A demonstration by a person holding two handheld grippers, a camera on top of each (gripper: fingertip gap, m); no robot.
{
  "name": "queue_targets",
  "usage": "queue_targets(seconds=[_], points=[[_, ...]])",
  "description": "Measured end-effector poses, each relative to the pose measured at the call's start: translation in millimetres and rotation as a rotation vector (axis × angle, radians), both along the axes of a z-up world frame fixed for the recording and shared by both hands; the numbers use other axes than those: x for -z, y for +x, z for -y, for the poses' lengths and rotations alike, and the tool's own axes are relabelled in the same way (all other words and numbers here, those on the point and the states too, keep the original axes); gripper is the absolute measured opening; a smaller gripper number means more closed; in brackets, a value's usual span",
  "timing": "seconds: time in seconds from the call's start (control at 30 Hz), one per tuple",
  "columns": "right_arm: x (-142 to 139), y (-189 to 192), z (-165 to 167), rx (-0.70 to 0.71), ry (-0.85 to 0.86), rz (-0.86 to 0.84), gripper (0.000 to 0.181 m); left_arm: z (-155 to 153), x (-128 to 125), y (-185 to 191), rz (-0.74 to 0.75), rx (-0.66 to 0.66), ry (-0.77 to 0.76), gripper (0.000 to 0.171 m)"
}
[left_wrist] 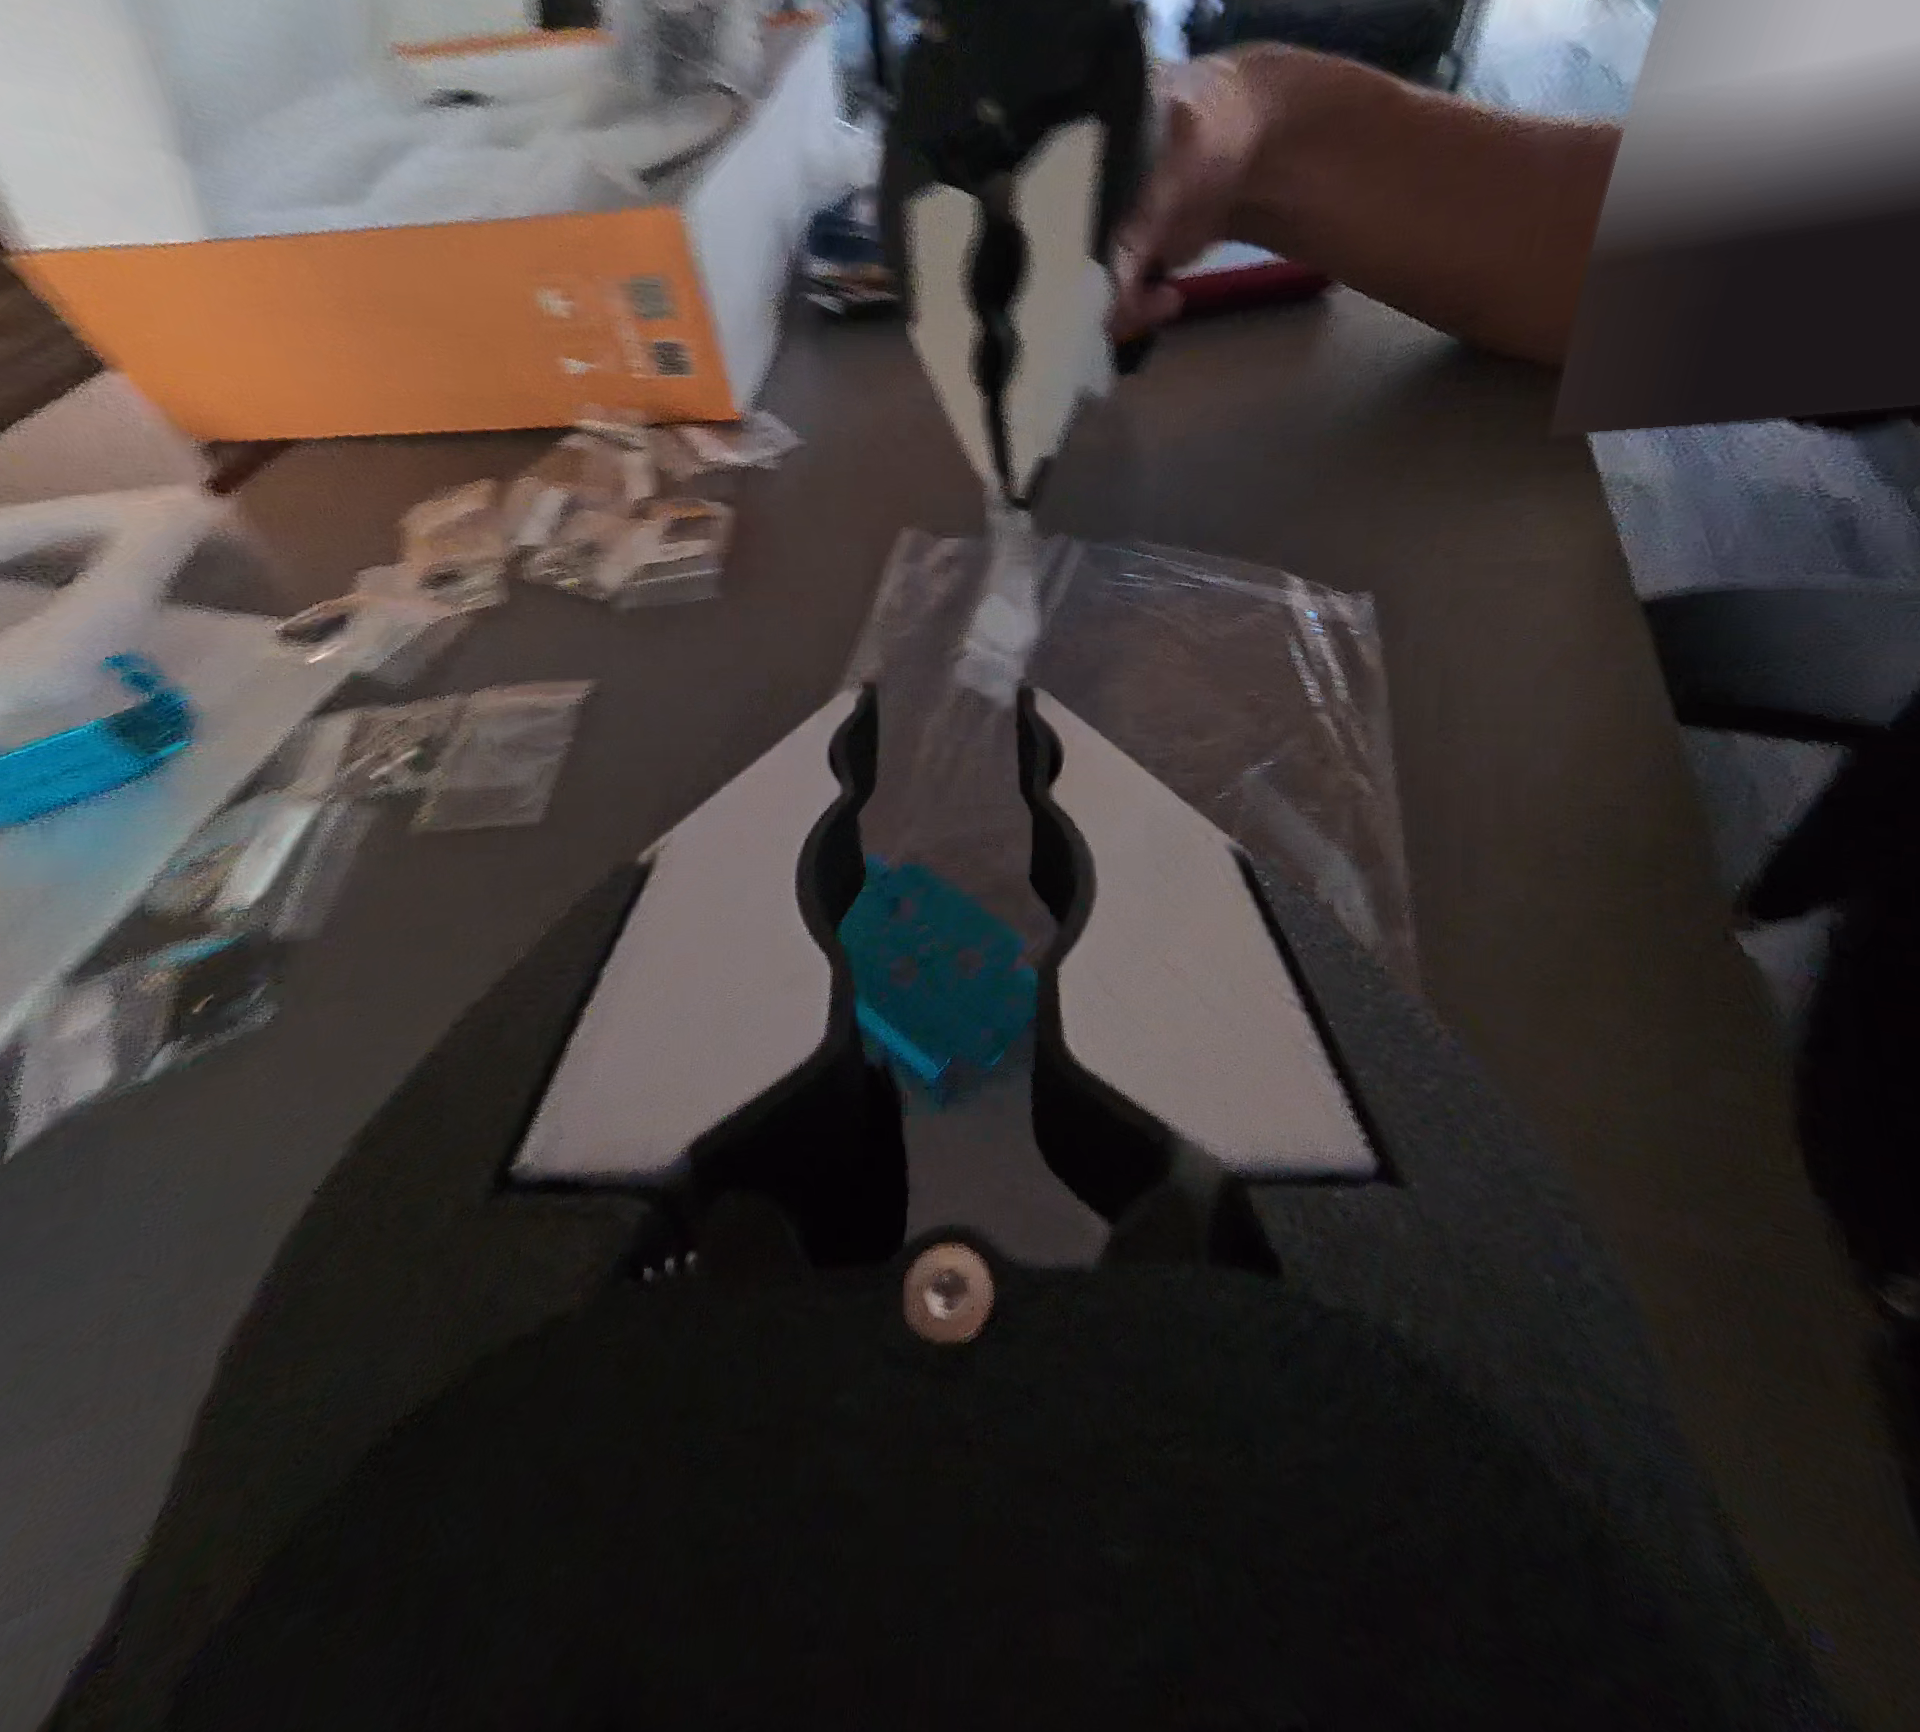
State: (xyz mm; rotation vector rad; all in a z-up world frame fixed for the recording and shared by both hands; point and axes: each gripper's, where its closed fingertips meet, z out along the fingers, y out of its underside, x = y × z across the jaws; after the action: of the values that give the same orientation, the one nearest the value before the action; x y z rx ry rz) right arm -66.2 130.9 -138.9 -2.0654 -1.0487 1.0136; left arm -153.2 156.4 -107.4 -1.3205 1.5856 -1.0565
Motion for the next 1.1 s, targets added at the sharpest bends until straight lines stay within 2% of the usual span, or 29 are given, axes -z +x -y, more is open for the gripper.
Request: queue_targets(seconds=[0.07,0.17,0.27,0.33,0.37,0.43,0.53,0.67,0.83,1.1], points=[[-9,-6,3,-0.026,0.004,-0.061,0.0,16,1,19,-0.041,0.048,0.044,0.027],[-8,-13,8,-0.051,0.012,-0.055,0.0,25,1,47,-0.115,0.11,0.097,0.029],[-11,-19,9,-0.052,0.034,-0.067,0.0,32,6,67,-0.181,0.183,0.035,0.011],[-18,-22,9,-0.053,0.047,-0.101,0.0,31,12,74,-0.21,0.198,0.022,0.006],[-16,-21,8,-0.047,0.052,-0.087,0.0,32,13,75,-0.209,0.21,0.011,0.0],[-16,-19,6,-0.035,0.072,-0.089,0.0,29,13,75,-0.199,0.195,-0.013,0.0],[-11,-19,3,-0.024,0.072,-0.067,0.014,23,8,75,-0.155,0.172,-0.081,0.0],[-12,-23,-2,-0.015,0.116,-0.073,0.003,20,1,73,-0.107,0.188,-0.197,0.0],[-20,-16,-6,0.014,0.138,-0.084,0.003,18,-1,69,-0.078,0.195,-0.207,0.0],[-14,-18,-8,0.024,0.139,-0.068,0.003,17,3,68,-0.074,0.166,-0.149,0.0]])
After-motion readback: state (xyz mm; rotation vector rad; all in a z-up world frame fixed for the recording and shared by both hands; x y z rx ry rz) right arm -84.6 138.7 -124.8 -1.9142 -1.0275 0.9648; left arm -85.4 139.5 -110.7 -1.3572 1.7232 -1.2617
